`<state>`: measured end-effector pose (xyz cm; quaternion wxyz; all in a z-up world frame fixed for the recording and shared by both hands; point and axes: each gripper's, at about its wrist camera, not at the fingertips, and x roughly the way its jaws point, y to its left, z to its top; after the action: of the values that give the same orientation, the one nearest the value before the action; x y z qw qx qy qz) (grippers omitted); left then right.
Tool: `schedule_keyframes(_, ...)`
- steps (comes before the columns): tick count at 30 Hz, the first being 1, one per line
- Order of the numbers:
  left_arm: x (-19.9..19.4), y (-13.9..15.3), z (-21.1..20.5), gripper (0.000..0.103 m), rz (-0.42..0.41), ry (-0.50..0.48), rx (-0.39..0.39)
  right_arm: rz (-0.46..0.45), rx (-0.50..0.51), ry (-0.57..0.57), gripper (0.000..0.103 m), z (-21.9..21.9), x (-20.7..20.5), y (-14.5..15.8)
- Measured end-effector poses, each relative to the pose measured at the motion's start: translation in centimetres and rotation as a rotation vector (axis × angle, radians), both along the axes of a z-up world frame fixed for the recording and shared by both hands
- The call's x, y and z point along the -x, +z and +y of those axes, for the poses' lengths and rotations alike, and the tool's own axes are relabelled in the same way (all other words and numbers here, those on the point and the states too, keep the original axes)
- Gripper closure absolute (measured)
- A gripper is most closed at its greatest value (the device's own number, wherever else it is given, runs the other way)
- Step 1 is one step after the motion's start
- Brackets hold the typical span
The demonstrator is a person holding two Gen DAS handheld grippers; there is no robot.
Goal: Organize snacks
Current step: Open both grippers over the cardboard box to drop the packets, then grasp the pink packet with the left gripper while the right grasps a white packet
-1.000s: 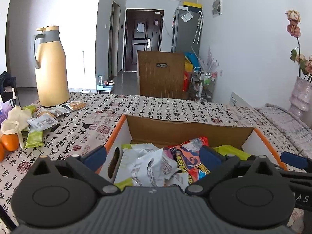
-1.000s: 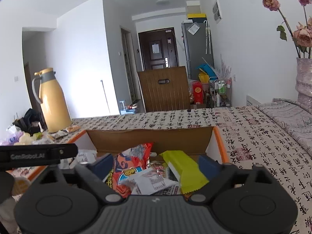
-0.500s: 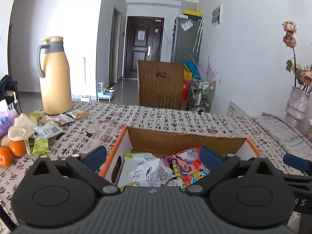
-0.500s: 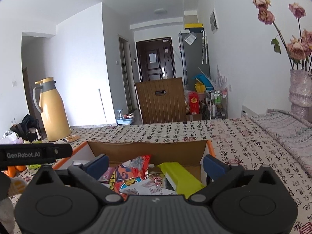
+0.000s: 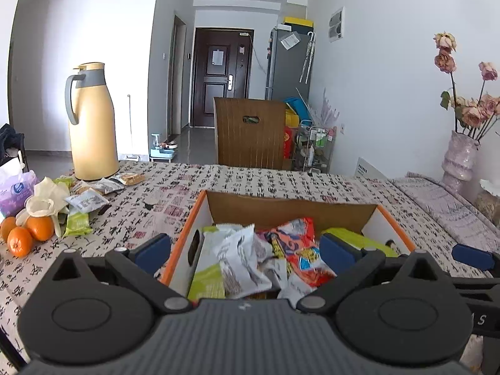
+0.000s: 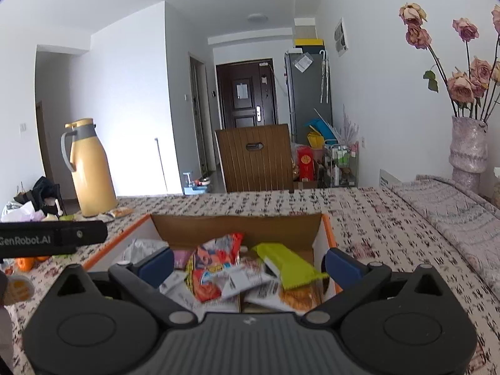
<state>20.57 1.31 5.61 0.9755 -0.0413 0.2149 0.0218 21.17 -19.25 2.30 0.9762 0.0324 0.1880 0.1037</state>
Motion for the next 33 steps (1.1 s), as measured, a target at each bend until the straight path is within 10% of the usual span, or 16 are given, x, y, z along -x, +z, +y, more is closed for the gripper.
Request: schedule_keyframes(33,3.3,-8.1,0.0,0.0,0.233,-0.037,-0.005,0.322,0.113,-0.029,0.0,-0.2,1.3,-7.7)
